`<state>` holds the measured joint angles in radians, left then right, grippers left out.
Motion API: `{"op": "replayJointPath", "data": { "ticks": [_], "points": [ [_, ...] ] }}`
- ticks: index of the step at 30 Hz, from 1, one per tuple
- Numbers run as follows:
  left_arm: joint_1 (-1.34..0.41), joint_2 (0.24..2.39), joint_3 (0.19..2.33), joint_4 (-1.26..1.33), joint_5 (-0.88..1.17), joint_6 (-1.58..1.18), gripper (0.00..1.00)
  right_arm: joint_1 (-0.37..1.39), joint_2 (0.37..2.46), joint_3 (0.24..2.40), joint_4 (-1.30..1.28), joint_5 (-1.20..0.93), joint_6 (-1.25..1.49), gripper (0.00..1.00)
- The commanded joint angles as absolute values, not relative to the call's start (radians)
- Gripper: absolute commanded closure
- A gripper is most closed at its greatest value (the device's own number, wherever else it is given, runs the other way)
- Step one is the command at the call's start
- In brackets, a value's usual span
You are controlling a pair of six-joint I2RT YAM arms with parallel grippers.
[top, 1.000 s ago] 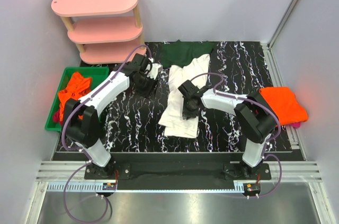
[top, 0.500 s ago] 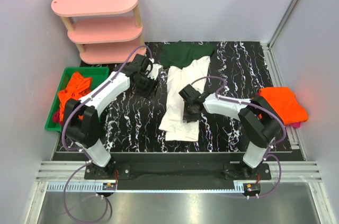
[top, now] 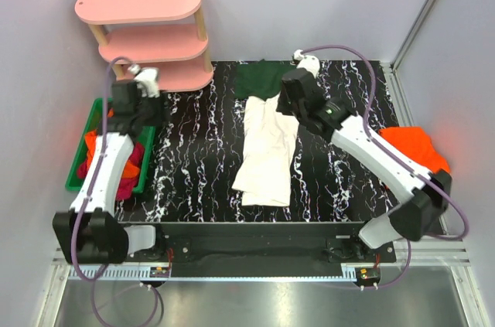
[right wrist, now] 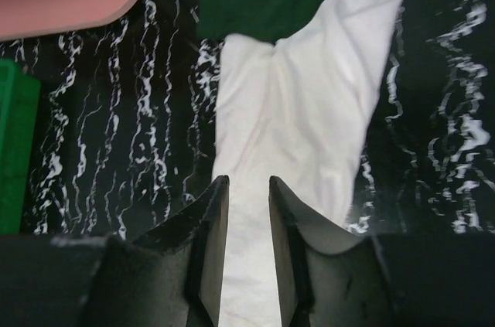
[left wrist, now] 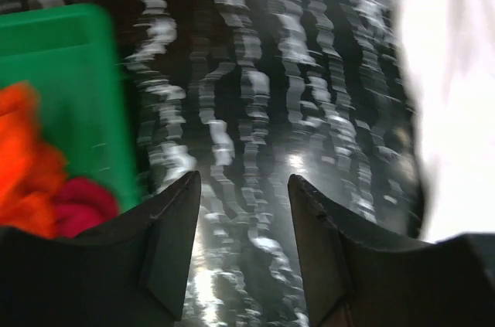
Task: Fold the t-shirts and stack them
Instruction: Rotate the tshirt 90 degrees, then grab the bottom of the folded rectangular tshirt with both arms
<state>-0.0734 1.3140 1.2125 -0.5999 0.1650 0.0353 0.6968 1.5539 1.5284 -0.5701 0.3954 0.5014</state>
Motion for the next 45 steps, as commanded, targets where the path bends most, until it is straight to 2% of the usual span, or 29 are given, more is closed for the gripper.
{"op": "replayJointPath", "data": {
  "ticks": [1, 6, 9, 10, 11, 13, 14, 16, 17, 23, 25, 33, 36, 39, 44, 45],
  "points": [
    [0.110, 1.204, 0.975, -0.240, 0.190, 0.078, 0.44, 0.696, 1.404, 1.393, -0.511, 0.592, 0.410, 0.63],
    [0.172, 1.154, 0.670, 0.096, 0.297, 0.106, 0.39, 0.698, 1.284, 1.209, -0.388, 0.684, 0.302, 0.55],
    [0.172, 1.176, 0.518, 0.374, 0.391, 0.091, 0.39, 0.698, 1.200, 1.114, -0.303, 0.718, 0.265, 0.48],
    [0.172, 1.187, 0.482, 0.543, 0.402, 0.063, 0.39, 0.698, 1.159, 1.083, -0.285, 0.727, 0.256, 0.42],
    [0.172, 1.198, 0.424, 0.620, 0.400, 0.057, 0.39, 0.698, 1.140, 1.072, -0.276, 0.736, 0.252, 0.40],
    [0.172, 1.256, 0.425, 0.688, 0.402, 0.006, 0.38, 0.698, 1.091, 1.049, -0.259, 0.755, 0.247, 0.37],
    [0.170, 1.273, 0.398, 0.733, 0.396, 0.002, 0.34, 0.698, 1.077, 1.045, -0.258, 0.762, 0.245, 0.36],
    [0.169, 1.328, 0.365, 0.866, 0.349, -0.057, 0.18, 0.699, 1.045, 1.035, -0.259, 0.773, 0.241, 0.34],
    [0.169, 1.342, 0.333, 0.905, 0.342, -0.061, 0.01, 0.699, 1.037, 1.034, -0.262, 0.775, 0.235, 0.34],
    [0.022, 1.351, 0.240, 1.040, 0.203, 0.075, 0.01, 0.698, 0.979, 1.020, -0.298, 0.822, 0.250, 0.31],
    [0.034, 1.376, 0.209, 1.133, 0.248, 0.069, 0.01, 0.698, 0.971, 1.006, -0.298, 0.833, 0.252, 0.30],
    [0.041, 1.371, 0.222, 1.132, 0.261, 0.066, 0.01, 0.698, 1.009, 0.986, -0.293, 0.844, 0.233, 0.27],
    [0.040, 1.367, 0.224, 1.115, 0.262, 0.066, 0.01, 0.699, 0.990, 0.951, -0.316, 0.842, 0.339, 0.26],
    [0.041, 1.370, 0.221, 1.123, 0.261, 0.066, 0.01, 0.698, 0.945, 0.904, -0.363, 0.825, 0.472, 0.19],
    [0.069, 1.379, 0.219, 1.161, 0.299, 0.051, 0.01, 0.698, 0.894, 0.816, -0.371, 0.747, 0.587, 0.17],
    [0.072, 1.367, 0.230, 1.093, 0.270, 0.045, 0.01, 0.699, 0.906, 0.807, -0.370, 0.732, 0.580, 0.17]
  ]
}}
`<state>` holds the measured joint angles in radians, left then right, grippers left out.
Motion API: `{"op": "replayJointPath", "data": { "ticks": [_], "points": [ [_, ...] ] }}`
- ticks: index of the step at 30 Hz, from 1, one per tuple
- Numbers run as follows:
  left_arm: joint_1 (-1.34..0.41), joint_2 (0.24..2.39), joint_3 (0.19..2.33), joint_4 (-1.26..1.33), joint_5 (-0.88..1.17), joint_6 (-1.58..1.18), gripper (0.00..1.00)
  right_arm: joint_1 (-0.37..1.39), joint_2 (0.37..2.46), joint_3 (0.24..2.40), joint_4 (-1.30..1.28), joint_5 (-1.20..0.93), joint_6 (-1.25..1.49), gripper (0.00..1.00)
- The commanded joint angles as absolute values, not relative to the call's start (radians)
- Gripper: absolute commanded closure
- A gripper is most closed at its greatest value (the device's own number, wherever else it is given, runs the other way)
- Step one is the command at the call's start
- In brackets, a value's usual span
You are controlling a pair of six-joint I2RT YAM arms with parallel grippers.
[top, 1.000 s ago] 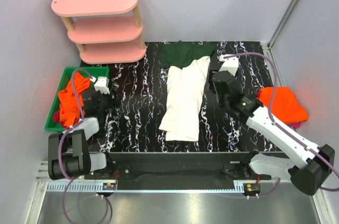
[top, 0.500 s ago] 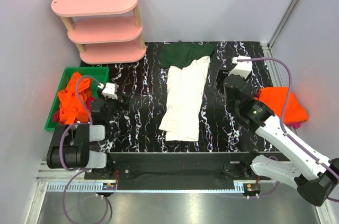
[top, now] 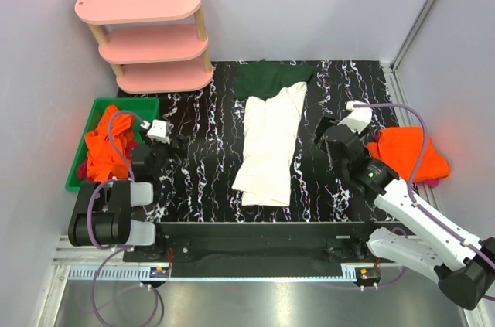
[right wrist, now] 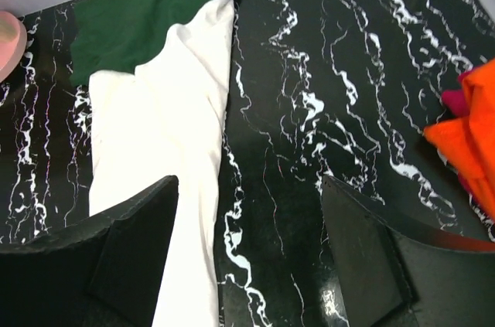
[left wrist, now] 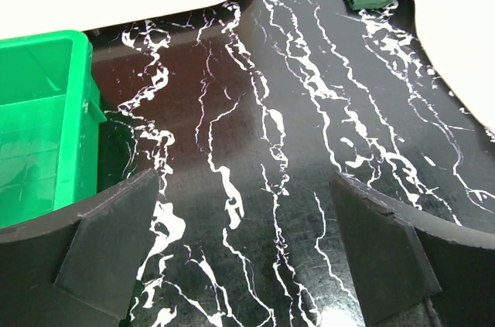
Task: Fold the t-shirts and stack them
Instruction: Grab the bottom of the folded rectangular tshirt with both arms
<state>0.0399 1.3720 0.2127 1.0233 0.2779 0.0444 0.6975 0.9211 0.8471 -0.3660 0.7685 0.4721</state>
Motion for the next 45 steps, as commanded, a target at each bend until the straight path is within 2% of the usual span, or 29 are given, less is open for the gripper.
{"op": "replayJointPath", "data": {
  "ticks": [1, 6, 10, 12, 15, 17, 20, 22, 23, 25, 26, 28, 29, 30, 32, 33, 35, 37, 40, 41, 42, 44, 45],
  "points": [
    [0.068, 1.374, 0.230, 1.107, 0.262, 0.044, 0.01, 0.699, 0.916, 0.813, -0.373, 0.718, 0.549, 0.16],
    [0.064, 1.374, 0.229, 1.124, 0.265, 0.041, 0.01, 0.698, 0.924, 0.916, -0.543, 0.716, 0.526, 0.09],
    [0.064, 1.374, 0.230, 1.121, 0.265, 0.041, 0.01, 0.699, 0.862, 0.916, -0.604, 0.721, 0.522, 0.06],
    [0.064, 1.373, 0.230, 1.121, 0.265, 0.041, 0.01, 0.699, 0.819, 0.902, -0.629, 0.768, 0.535, 0.00],
    [0.064, 1.373, 0.230, 1.121, 0.265, 0.041, 0.01, 0.698, 0.721, 0.858, -0.657, 0.758, 0.633, 0.00],
    [0.064, 1.374, 0.230, 1.121, 0.265, 0.041, 0.01, 0.699, 0.669, 0.835, -0.620, 0.704, 0.586, 0.00],
    [0.055, 1.376, 0.232, 1.109, 0.258, 0.047, 0.01, 0.699, 0.695, 0.819, -0.595, 0.632, 0.491, 0.00],
    [0.007, 1.361, 0.232, 1.094, 0.148, 0.055, 0.01, 0.698, 0.757, 0.862, -0.633, 0.646, 0.447, 0.00],
    [-0.020, 1.347, 0.224, 1.107, 0.011, 0.061, 0.01, 0.698, 0.834, 0.883, -0.656, 0.661, 0.442, 0.00],
    [-0.127, 1.260, 0.218, 1.083, -0.128, 0.092, 0.01, 0.698, 0.911, 0.945, -0.710, 0.704, 0.451, 0.00],
    [-0.168, 1.223, 0.253, 0.875, -0.291, 0.097, 0.01, 0.699, 0.969, 0.969, -0.719, 0.704, 0.456, 0.00],
    [-0.244, 1.178, 0.475, 0.555, -0.344, 0.034, 0.01, 0.698, 1.011, 0.980, -0.721, 0.699, 0.477, 0.00],
    [-0.256, 1.193, 0.564, 0.250, -0.344, -0.056, 0.01, 0.696, 1.040, 0.988, -0.719, 0.698, 0.485, 0.01],
    [-0.273, 1.224, 0.742, 0.109, -0.363, -0.119, 0.01, 0.699, 1.051, 0.988, -0.719, 0.696, 0.492, 0.00],
    [-0.351, 1.346, 0.898, -0.236, -0.463, -0.252, 0.01, 0.698, 1.069, 0.974, -0.700, 0.712, 0.512, 0.00],
    [-0.388, 1.383, 1.008, -0.329, -0.507, -0.294, 0.01, 0.698, 1.072, 0.966, -0.695, 0.722, 0.518, 0.00],
    [-0.523, 1.429, 1.055, -0.460, -0.561, -0.336, 0.01, 0.698, 1.083, 0.954, -0.677, 0.704, 0.508, 0.00],
    [-0.683, 1.411, 1.040, -0.479, -0.580, -0.356, 0.01, 0.699, 1.089, 0.948, -0.690, 0.706, 0.521, 0.00],
    [-0.774, 1.323, 0.915, -0.479, -0.591, -0.677, 0.01, 0.698, 1.083, 0.936, -0.703, 0.724, 0.564, 0.00],
    [-0.773, 1.300, 0.864, -0.480, -0.503, -0.930, 0.01, 0.699, 1.072, 0.933, -0.703, 0.706, 0.569, 0.00],
    [-0.752, 1.266, 0.763, -0.473, -0.442, -1.012, 0.01, 0.698, 1.069, 0.934, -0.696, 0.690, 0.577, 0.02],
    [-0.746, 1.244, 0.636, -0.228, -0.183, -0.962, 0.01, 0.698, 1.055, 0.930, -0.686, 0.613, 0.577, 0.09],
    [-0.770, 1.238, 0.620, -0.183, -0.148, -0.945, 0.01, 0.698, 1.054, 0.927, -0.661, 0.576, 0.560, 0.12]
  ]
}}
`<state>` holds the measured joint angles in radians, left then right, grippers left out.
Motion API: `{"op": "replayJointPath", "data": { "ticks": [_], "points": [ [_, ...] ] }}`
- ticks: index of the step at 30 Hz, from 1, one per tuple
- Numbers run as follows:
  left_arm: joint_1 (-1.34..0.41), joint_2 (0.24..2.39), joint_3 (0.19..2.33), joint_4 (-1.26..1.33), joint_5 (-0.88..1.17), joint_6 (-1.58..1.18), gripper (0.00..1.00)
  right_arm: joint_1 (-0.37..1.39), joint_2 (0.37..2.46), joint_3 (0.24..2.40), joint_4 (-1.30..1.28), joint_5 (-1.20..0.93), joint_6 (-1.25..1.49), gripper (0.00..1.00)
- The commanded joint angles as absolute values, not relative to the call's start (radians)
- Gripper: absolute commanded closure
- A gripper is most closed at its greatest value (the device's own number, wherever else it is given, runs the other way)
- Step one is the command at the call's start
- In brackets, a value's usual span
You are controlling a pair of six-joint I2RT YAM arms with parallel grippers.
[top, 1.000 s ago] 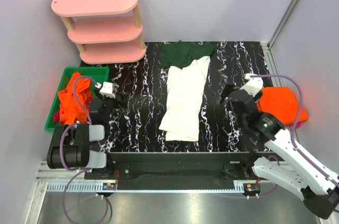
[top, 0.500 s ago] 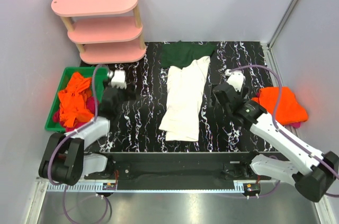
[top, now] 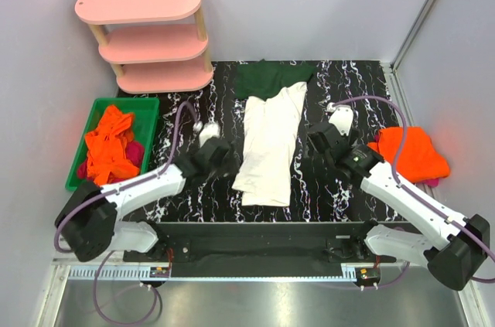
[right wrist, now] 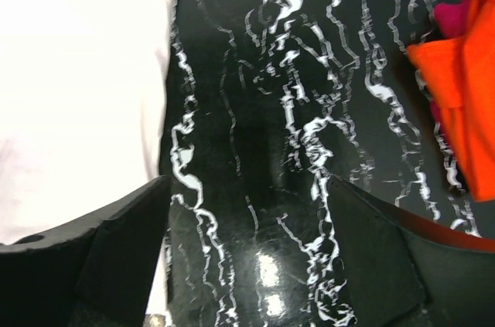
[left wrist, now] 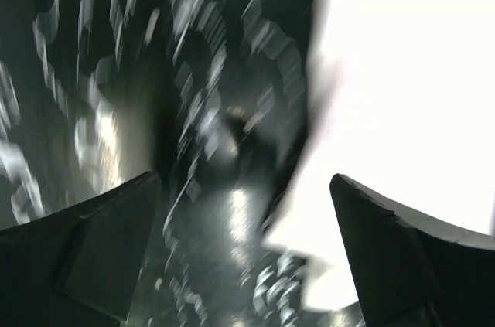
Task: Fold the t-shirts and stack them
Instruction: Grab the bottom of the folded rectangular tshirt with both arms
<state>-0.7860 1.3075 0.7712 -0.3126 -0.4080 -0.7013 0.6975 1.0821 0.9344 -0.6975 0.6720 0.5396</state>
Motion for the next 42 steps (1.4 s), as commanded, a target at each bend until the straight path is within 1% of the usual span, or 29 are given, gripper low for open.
{"op": "replayJointPath", "data": {
  "ticks": [1, 2, 3, 4, 5, 6, 7, 8, 9, 10, 11, 13, 14, 15, 16, 17, 18, 19, 22, 27, 31, 36, 42],
  "points": [
    [-0.793, 1.238, 0.623, -0.190, -0.147, -0.919, 0.01, 0.699, 1.049, 0.920, -0.652, 0.539, 0.549, 0.19],
    [-0.813, 1.236, 0.644, -0.215, -0.178, -0.913, 0.01, 0.698, 1.046, 0.908, -0.643, 0.478, 0.542, 0.22],
    [-0.856, 1.233, 0.661, -0.259, -0.227, -0.916, 0.01, 0.698, 1.048, 0.902, -0.632, 0.457, 0.532, 0.28],
    [-0.865, 1.226, 0.676, -0.361, -0.280, -0.981, 0.01, 0.698, 1.048, 0.896, -0.629, 0.451, 0.537, 0.33],
    [-0.864, 1.223, 0.686, -0.392, -0.338, -1.015, 0.01, 0.699, 1.046, 0.879, -0.626, 0.445, 0.538, 0.53],
    [-0.862, 1.218, 0.686, -0.414, -0.354, -1.043, 0.01, 0.698, 1.045, 0.873, -0.624, 0.445, 0.548, 0.62],
    [-0.862, 1.201, 0.681, -0.428, -0.360, -1.108, 0.01, 0.698, 1.042, 0.865, -0.623, 0.437, 0.548, 0.69],
    [-0.861, 1.189, 0.661, -0.428, -0.356, -1.147, 0.01, 0.699, 1.040, 0.850, -0.615, 0.399, 0.546, 0.80],
    [-0.861, 1.177, 0.647, -0.419, -0.342, -1.176, 0.01, 0.699, 1.039, 0.841, -0.595, 0.379, 0.537, 0.84],
    [-0.861, 1.151, 0.631, -0.385, -0.327, -1.204, 0.12, 0.699, 1.042, 0.827, -0.591, 0.365, 0.537, 0.85],
    [-0.861, 1.140, 0.594, -0.361, -0.286, -1.209, 0.19, 0.698, 1.046, 0.821, -0.586, 0.347, 0.540, 0.84],
    [-0.861, 1.124, 0.554, -0.260, -0.211, -1.175, 0.25, 0.698, 1.069, 0.807, -0.571, 0.333, 0.543, 0.79],
    [-0.861, 1.138, 0.557, -0.262, -0.195, -1.167, 0.20, 0.699, 1.083, 0.804, -0.569, 0.309, 0.551, 0.77],
    [-0.862, 1.158, 0.569, -0.284, -0.181, -1.148, 0.08, 0.699, 1.095, 0.804, -0.566, 0.290, 0.552, 0.71],
    [-0.864, 1.181, 0.587, -0.308, -0.169, -1.108, 0.02, 0.698, 1.123, 0.802, -0.568, 0.272, 0.557, 0.69],
    [-0.867, 1.233, 0.627, -0.336, -0.170, -1.094, 0.01, 0.699, 1.130, 0.798, -0.565, 0.241, 0.575, 0.63],
    [-0.880, 1.256, 0.644, -0.353, -0.167, -1.082, 0.01, 0.698, 1.140, 0.792, -0.565, 0.232, 0.586, 0.52],
    [-0.890, 1.273, 0.656, -0.363, -0.158, -1.056, 0.01, 0.698, 1.144, 0.776, -0.565, 0.223, 0.598, 0.47],
    [-0.948, 1.344, 0.693, -0.379, -0.173, -1.049, 0.01, 0.699, 1.132, 0.717, -0.535, 0.166, 0.635, 0.36],
    [-1.034, 1.497, 0.785, -0.374, -0.166, -1.002, 0.01, 0.713, 1.135, 0.629, -0.465, 0.114, 0.684, 0.34],
    [-1.060, 1.538, 0.847, -0.368, -0.167, -0.989, 0.01, 0.724, 1.150, 0.603, -0.434, 0.104, 0.696, 0.35],
    [-1.062, 1.543, 0.861, -0.370, -0.170, -0.989, 0.01, 0.738, 1.180, 0.617, -0.390, 0.094, 0.693, 0.36],
    [-1.062, 1.514, 0.819, -0.368, -0.181, -1.017, 0.01, 0.752, 1.236, 0.640, -0.350, 0.074, 0.689, 0.35]
  ]
}}
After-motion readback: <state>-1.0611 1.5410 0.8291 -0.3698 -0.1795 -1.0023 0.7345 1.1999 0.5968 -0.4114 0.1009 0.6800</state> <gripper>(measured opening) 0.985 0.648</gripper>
